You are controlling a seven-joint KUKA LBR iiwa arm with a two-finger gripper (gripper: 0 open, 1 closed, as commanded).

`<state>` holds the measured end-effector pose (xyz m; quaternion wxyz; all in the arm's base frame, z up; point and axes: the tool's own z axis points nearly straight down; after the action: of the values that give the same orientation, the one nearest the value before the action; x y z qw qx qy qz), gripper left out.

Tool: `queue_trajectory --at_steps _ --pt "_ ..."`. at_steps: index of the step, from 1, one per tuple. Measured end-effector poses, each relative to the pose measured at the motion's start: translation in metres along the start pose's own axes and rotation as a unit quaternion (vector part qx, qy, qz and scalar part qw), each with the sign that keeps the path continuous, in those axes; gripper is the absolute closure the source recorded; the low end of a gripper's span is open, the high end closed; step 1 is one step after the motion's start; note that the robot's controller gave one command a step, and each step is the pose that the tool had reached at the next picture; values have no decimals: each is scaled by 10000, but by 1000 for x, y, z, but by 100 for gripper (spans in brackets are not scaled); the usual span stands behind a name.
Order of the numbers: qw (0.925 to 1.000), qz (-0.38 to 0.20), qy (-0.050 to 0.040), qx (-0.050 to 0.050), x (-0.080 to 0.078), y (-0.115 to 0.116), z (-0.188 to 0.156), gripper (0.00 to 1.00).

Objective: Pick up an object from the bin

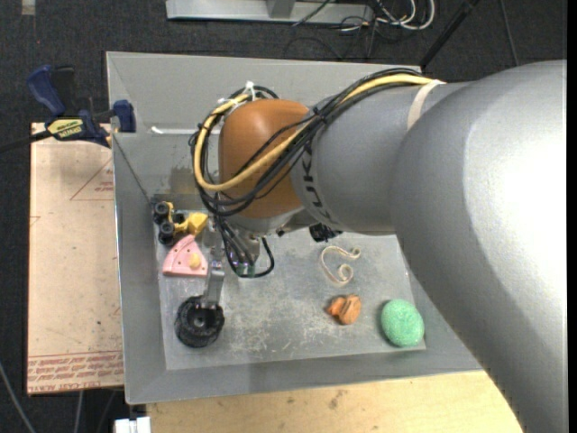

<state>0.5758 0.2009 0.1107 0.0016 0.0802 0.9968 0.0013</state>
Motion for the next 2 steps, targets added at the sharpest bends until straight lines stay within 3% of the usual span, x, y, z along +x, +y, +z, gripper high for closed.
queue_trajectory --at_steps 1,2 --pt "9996 -268 5 -4 14 -10 30 0" --pt "10000 58 3 -1 -8 18 35 0"
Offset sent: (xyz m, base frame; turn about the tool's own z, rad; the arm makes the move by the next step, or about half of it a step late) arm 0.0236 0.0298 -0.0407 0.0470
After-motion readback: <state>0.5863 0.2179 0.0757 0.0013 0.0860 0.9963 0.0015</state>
